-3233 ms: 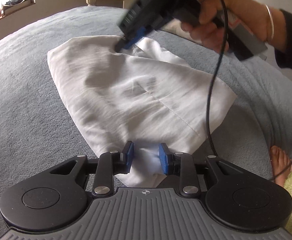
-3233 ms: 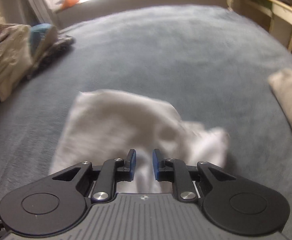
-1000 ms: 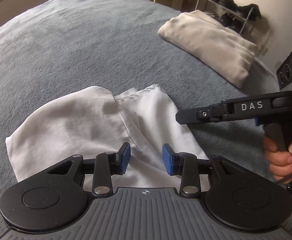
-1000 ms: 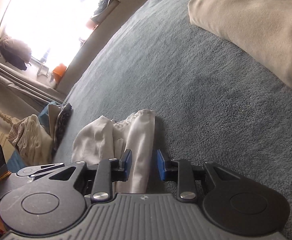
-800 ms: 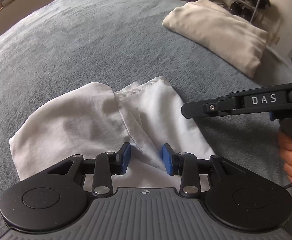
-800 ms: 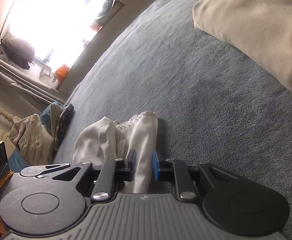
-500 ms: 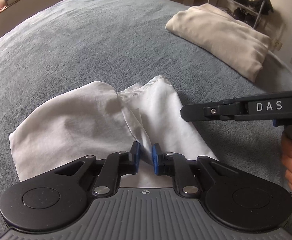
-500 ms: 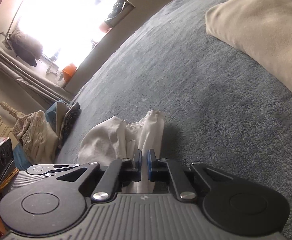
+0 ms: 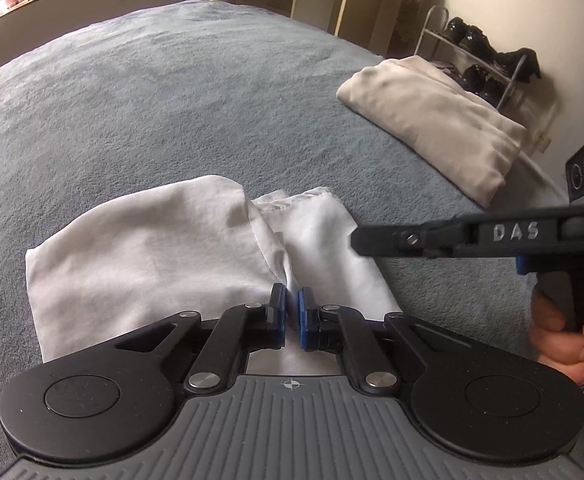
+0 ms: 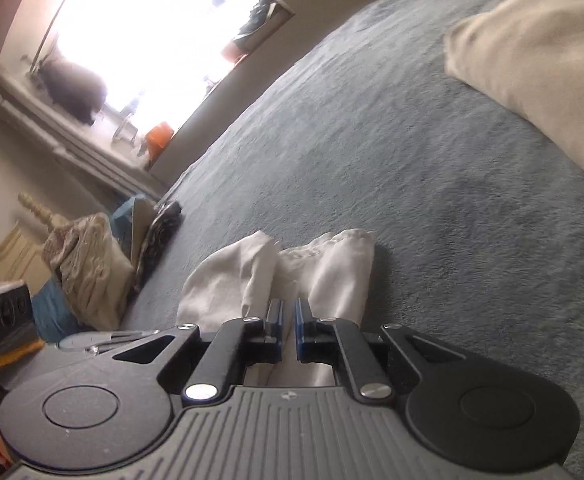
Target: Fold clothes
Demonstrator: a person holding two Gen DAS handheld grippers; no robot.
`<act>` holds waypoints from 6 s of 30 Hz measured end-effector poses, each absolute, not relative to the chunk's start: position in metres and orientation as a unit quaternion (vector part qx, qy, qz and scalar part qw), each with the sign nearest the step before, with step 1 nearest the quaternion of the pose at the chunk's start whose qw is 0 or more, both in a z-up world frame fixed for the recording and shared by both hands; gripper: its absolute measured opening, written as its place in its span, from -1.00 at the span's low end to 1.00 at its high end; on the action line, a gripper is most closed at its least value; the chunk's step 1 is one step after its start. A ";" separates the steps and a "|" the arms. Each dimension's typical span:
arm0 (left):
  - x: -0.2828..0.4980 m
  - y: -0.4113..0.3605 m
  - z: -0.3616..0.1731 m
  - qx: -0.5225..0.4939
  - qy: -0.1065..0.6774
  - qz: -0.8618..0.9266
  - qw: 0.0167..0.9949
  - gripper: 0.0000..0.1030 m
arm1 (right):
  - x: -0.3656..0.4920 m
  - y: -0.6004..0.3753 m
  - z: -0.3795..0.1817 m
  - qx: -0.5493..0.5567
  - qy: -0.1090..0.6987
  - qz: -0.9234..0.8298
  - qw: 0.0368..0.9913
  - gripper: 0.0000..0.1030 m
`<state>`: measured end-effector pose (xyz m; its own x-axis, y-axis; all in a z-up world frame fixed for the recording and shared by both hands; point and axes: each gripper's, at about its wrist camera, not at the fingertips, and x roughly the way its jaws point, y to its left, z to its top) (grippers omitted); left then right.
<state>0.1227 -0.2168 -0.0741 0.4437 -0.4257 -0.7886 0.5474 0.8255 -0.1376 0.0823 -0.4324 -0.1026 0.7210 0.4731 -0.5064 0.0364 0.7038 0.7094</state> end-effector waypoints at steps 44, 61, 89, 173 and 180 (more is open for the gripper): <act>0.116 -0.189 -0.051 -0.018 0.400 -0.309 0.863 -0.93 | 0.125 -0.372 -0.115 0.203 0.396 0.278 0.851 -0.77; 0.118 -0.187 -0.054 -0.025 0.402 -0.317 0.859 -0.93 | 0.145 -0.416 -0.123 0.279 0.355 0.254 0.855 -0.85; 0.164 -0.143 -0.042 -0.085 0.415 -0.255 0.869 -0.29 | 0.014 -0.406 -0.102 0.314 0.370 0.258 0.836 -0.77; 0.024 -0.111 -0.083 0.128 0.494 -0.332 0.793 0.35 | 0.085 -0.368 0.030 0.141 0.431 0.163 0.876 -0.73; 0.012 -0.117 -0.076 0.151 0.499 -0.344 0.781 0.35 | 0.019 -0.356 0.004 0.155 0.483 0.209 0.836 -0.70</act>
